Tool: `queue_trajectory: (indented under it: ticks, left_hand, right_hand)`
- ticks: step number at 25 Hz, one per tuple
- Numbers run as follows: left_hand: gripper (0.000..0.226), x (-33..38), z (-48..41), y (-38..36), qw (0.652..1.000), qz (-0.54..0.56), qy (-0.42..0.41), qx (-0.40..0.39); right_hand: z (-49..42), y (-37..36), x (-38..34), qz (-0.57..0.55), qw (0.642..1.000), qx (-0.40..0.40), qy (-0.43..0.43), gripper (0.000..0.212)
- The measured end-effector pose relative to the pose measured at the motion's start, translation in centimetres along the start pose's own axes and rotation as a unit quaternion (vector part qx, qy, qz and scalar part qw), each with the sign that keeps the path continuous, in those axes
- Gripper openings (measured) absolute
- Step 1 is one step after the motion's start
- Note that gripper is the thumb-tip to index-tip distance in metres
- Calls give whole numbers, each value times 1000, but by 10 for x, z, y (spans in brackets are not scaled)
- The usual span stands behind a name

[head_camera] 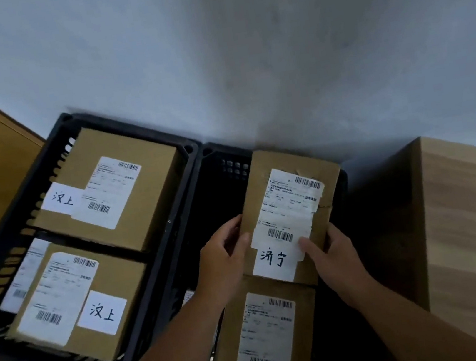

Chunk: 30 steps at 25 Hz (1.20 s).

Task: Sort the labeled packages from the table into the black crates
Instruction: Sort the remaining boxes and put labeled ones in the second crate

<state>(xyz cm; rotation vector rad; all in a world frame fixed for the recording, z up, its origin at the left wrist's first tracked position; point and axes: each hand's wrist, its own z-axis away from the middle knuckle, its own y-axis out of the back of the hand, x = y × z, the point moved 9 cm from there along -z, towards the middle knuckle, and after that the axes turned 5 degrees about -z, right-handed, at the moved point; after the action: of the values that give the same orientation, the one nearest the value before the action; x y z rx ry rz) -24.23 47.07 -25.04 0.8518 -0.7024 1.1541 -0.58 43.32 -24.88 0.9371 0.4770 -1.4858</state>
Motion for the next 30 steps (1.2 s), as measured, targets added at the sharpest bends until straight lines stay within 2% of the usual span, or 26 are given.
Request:
queue_trajectory:
  ticks: [8,13,18,23,25,27,30]
  left_hand:
    - [36,-18,2,-2,999,-46,2,5]
    - [42,-9,3,-20,992,-128,-11,-7]
    - [40,-31,-22,-28,979,-192,19,-59]
    - [26,-56,-28,-27,956,-284,44,-51]
    - [40,-51,-17,-24,955,-290,38,-50]
    - [54,-34,8,-16,962,-271,17,-25]
    - [50,8,58,-13,964,-265,-35,10]
  right_hand:
    - [-1,-1,18,45,998,50,-15,27]
    - [-1,8,28,63,995,57,-60,24]
    - [-33,-7,45,104,988,36,-108,45]
    - [-47,-16,58,123,982,61,-129,48]
    - [-34,-9,46,134,981,89,-109,48]
    - [-9,2,20,133,984,105,-45,47]
    - [49,17,-20,146,986,75,34,59]
